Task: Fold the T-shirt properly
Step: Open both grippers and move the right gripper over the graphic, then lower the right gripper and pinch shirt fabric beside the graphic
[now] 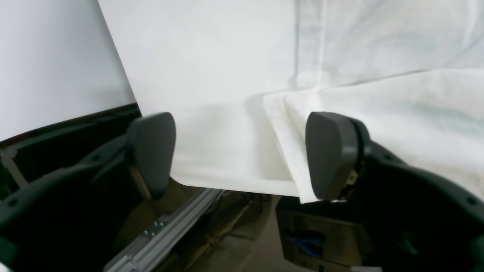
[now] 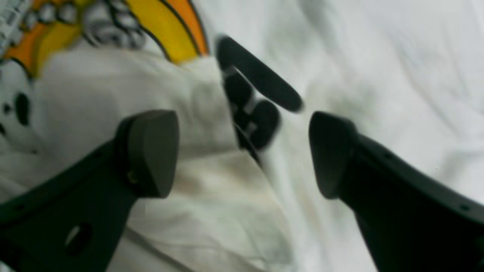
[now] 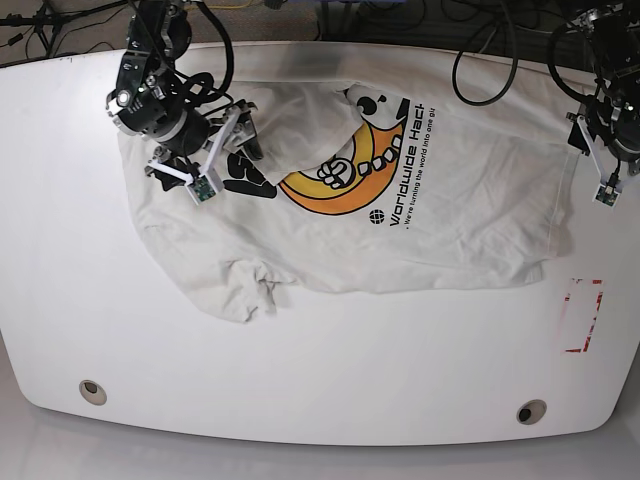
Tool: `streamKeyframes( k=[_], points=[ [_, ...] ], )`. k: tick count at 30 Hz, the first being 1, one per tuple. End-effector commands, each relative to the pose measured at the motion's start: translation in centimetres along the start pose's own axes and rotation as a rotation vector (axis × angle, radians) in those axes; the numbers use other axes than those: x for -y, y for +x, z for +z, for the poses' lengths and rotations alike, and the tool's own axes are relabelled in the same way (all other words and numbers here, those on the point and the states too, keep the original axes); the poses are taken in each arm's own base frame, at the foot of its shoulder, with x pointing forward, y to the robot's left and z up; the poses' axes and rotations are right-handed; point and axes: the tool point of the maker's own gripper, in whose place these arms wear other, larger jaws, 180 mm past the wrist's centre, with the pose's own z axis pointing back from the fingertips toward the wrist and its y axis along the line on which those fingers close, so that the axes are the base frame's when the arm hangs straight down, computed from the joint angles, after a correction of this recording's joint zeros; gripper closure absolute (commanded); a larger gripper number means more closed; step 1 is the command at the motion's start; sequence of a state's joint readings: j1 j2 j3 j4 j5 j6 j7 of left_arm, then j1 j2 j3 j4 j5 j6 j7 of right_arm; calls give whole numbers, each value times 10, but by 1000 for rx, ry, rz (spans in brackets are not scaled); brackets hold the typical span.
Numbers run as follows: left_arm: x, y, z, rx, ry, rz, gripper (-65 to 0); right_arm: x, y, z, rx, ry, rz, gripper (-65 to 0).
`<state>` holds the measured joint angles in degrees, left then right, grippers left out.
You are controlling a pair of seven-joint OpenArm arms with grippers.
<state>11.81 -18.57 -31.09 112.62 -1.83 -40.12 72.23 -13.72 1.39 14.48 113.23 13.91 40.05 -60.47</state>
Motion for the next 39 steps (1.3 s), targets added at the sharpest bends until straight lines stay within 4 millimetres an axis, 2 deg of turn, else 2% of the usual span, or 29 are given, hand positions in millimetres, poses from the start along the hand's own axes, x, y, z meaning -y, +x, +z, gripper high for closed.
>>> streamKeyframes(
  k=[1,8,11,17,21,29,32,39],
  points=[
    [-11,6,6,20,34,-7,-504,0,8,-4,17,9,11,-503],
    [-10,6,5,19,32,-10,-504,-4,-5,-18,-31,51,8,-503],
    [-10,7,5,21,32,-10,-504,-12,-7,-23,-47,82,39,-503],
    [-8,6,4,21,27,-8,-504,-33,5,-28,-7,136,85,-503],
    [-8,6,4,21,27,-8,-504,-38,16,-33,32,155,97,-503],
    [-9,6,4,21,28,-9,-504,-25,17,-54,4,164,64,-501],
    [-9,6,4,20,29,-10,-504,-17,17,-56,9,158,73,-501],
    [-9,6,4,19,28,-11,-504,-14,12,-59,1,160,67,-488]
  ],
)
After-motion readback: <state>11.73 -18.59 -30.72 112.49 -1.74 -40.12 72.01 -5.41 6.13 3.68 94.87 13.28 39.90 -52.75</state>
